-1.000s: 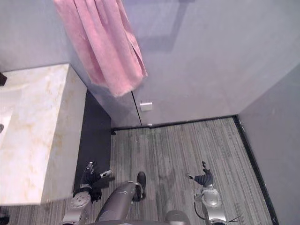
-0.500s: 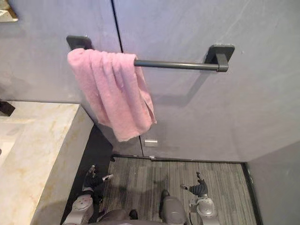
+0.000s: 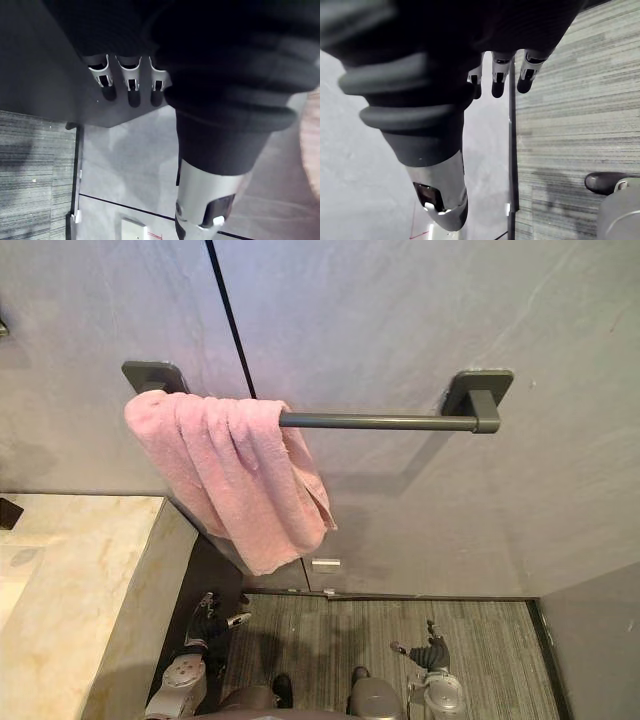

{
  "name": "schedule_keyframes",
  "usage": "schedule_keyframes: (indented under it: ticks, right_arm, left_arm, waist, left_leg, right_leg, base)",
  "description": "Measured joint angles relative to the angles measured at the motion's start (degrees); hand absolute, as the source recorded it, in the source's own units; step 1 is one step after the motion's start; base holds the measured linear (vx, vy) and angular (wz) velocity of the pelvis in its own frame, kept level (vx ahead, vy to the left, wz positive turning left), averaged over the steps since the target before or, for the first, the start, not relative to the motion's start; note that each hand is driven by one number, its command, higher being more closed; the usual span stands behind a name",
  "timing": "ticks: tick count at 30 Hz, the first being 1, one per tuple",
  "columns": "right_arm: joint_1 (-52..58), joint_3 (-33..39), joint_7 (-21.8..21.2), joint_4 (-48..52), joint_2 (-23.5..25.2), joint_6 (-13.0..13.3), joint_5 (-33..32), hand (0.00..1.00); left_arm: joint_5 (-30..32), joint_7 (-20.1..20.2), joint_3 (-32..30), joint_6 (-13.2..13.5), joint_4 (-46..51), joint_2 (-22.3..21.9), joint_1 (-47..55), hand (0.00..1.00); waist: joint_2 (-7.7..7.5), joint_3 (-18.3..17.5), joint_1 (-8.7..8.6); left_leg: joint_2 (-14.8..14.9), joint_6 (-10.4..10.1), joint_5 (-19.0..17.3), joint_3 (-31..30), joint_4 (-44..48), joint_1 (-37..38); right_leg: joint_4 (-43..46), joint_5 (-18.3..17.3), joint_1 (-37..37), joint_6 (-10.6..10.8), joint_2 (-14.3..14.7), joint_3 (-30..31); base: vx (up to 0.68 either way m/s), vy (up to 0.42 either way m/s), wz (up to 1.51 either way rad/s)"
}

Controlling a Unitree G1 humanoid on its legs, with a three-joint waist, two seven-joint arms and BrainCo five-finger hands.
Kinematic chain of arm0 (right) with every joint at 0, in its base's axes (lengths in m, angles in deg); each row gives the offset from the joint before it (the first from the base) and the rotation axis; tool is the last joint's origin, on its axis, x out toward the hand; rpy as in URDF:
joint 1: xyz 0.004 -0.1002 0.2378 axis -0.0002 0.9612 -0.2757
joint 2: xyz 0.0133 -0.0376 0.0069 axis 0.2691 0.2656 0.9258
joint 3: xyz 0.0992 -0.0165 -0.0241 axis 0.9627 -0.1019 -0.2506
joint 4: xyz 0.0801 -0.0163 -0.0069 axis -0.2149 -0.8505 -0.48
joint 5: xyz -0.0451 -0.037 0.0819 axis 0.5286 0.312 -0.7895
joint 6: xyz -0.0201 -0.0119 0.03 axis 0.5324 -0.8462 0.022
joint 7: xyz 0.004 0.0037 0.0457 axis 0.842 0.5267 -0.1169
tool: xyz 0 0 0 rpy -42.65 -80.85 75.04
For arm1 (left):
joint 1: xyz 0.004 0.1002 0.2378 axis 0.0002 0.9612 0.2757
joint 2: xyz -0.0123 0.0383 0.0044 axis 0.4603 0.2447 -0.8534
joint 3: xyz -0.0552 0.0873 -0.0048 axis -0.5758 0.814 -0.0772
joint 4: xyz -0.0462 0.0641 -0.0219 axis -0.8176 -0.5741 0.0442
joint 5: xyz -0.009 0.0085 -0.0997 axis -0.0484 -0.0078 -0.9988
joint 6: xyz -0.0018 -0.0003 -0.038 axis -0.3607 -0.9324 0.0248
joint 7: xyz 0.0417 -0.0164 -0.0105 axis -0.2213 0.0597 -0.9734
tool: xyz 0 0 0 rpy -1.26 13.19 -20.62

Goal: Organize washtable

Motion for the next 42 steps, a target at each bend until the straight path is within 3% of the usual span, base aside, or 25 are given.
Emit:
schedule_keyframes:
  ticks: [4,9,16,30,31,42]
  right_arm:
    - [-0.72,-0.30,0.02,0.00,0.00,0.04,0.00,0.00]
    - [-0.25,-0.38,0.06,-0.01,0.51,0.15,0.01,0.00]
    - [0.09,-1.45,-0.07,0.13,0.28,0.20,0.45,0.00]
    - [0.02,-3.29,-1.60,0.28,-2.02,0.22,1.23,0.00]
    - [0.04,-3.78,-1.63,0.28,-2.13,0.22,1.23,0.00]
    - [0.37,-4.97,-2.68,3.67,-2.43,0.22,1.19,0.00]
  left_arm:
    - [0.00,-0.39,-0.27,0.02,3.93,0.26,0.39,0.00]
    - [0.00,-2.63,-2.53,1.24,17.75,0.32,4.62,0.00]
    - [1.94,-4.38,-3.09,1.64,29.12,0.17,4.23,0.00]
    - [5.25,-4.25,1.30,2.97,29.85,3.75,-4.72,0.00]
    - [5.75,-4.06,1.75,2.93,29.55,3.88,-4.88,1.00]
    - [9.25,-2.58,4.79,1.51,22.21,7.01,-11.12,1.00]
  waist:
    - [-0.05,-0.03,-0.09]
    - [-0.77,-0.52,-0.02]
    - [-1.06,-1.85,0.07]
    - [-1.26,-2.49,-0.73]
    - [-1.26,-2.49,-0.89]
    - [-2.20,-3.01,-2.65]
  left_leg:
    - [-1.10,0.72,1.54,0.21,-2.61,0.56]
    - [-1.61,1.01,3.12,-0.11,-5.30,2.05]
    - [-2.06,1.19,5.00,-1.05,-7.98,2.27]
    - [-2.06,1.31,5.34,0.23,-9.70,5.58]
    - [-2.06,1.31,5.34,0.31,-9.81,5.60]
    - [-2.15,1.32,5.35,0.88,-10.90,5.82]
  right_leg:
    - [-1.11,0.74,-0.21,0.82,-0.93,0.23]
    - [-3.08,1.87,1.07,0.95,-1.25,-0.11]
    - [-6.20,4.21,1.79,1.25,-1.54,-0.96]
    - [-10.83,6.49,5.38,1.35,-1.26,-0.14]
    - [-11.01,6.60,5.38,1.35,-1.24,0.02]
    - [-13.04,7.45,5.69,1.43,-1.13,0.60]
  base:
    - [-0.01,0.049,-0.02]
    - [-0.02,0.002,0.03]
    - [-0.05,0.004,0.05]
    - [-0.02,0.000,-0.05]
    - [0.00,-0.003,-0.05]
    - [0.00,-0.006,-0.03]
